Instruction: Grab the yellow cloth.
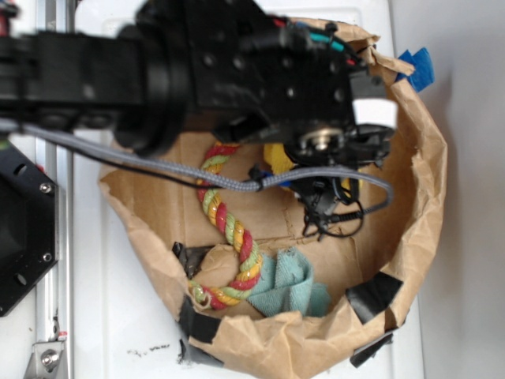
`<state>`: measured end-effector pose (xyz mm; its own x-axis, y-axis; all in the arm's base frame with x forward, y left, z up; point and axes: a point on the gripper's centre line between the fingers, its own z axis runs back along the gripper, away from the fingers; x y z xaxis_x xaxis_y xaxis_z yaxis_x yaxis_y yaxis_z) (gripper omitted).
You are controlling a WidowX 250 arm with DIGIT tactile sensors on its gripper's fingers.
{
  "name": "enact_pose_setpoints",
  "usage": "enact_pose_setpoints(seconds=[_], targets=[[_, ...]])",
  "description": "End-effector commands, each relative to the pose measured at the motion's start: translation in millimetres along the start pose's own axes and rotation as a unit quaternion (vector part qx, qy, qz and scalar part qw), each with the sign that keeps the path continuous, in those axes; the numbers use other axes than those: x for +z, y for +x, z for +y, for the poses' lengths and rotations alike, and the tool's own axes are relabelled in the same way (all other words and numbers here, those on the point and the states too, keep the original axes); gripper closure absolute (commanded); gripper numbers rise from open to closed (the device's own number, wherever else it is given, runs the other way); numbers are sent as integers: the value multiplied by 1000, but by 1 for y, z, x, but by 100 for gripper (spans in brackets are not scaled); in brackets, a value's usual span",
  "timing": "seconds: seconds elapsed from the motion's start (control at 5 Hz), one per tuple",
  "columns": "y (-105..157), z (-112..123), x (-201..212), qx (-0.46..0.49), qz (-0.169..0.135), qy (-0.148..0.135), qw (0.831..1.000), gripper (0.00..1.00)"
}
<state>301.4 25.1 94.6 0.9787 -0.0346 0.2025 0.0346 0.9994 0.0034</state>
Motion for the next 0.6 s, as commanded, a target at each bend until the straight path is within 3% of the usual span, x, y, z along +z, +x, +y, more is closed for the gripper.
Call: enact_pose_setpoints(seconds=[0.0, 0.4], targets=[[5, -23, 67, -10, 15, 14, 1000, 100], [1, -25, 69, -5, 18, 36, 999, 100]])
